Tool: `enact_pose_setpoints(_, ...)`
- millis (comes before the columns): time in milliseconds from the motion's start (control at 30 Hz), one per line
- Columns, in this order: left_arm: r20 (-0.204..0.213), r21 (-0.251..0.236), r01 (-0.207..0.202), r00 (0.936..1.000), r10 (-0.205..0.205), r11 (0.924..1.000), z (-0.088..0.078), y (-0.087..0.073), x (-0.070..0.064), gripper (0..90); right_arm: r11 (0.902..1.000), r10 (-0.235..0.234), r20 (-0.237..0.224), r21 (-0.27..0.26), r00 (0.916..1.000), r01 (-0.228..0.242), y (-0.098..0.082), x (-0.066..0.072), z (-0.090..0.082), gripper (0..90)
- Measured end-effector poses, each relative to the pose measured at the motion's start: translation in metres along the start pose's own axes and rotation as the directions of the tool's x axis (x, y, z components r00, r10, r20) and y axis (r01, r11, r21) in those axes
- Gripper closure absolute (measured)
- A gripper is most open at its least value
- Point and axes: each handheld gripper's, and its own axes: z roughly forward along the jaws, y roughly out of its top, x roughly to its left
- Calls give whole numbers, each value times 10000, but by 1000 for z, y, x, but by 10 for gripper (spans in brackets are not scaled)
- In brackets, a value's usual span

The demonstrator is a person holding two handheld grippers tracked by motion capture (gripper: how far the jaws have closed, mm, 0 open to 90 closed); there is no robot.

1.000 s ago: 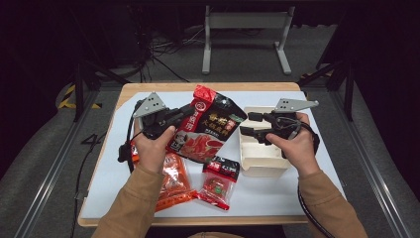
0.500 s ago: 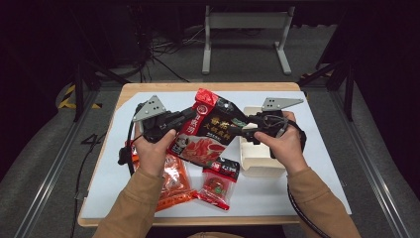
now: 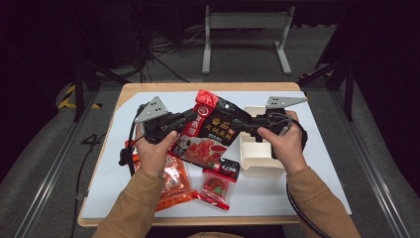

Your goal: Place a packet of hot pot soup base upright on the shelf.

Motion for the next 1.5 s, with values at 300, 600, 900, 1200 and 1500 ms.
enact_pose_setpoints(300, 55, 67, -34, 10000, 34, 10000, -1, -1, 0, 869, 9996, -289, 403, -17, 9988, 290, 9, 6, -5, 789)
enact_pose_setpoints(600, 213, 21, 88, 9997, -89, 10000, -4, -2, 3, 823, 10000, -2, 483, 99, 9988, -3, 23, 9, -10, 808)
enact_pose_setpoints(900, -328, 408, -53, 9994, 67, 9992, -20, -5, 8, 653, 9988, -480, 1025, 179, 9936, 464, 46, 10, -23, 808)
enact_pose_setpoints(1200, -788, 737, 255, 9967, -197, 9970, -36, -16, 21, 571, 9969, -745, 1639, 367, 9837, 694, 62, 5, -38, 805)
enact_pose_setpoints(1500, -1257, 1179, 555, 9912, -405, 9915, -47, -28, 32, 474, 9963, -800, 2248, 485, 9711, 709, 74, -10, -55, 802)
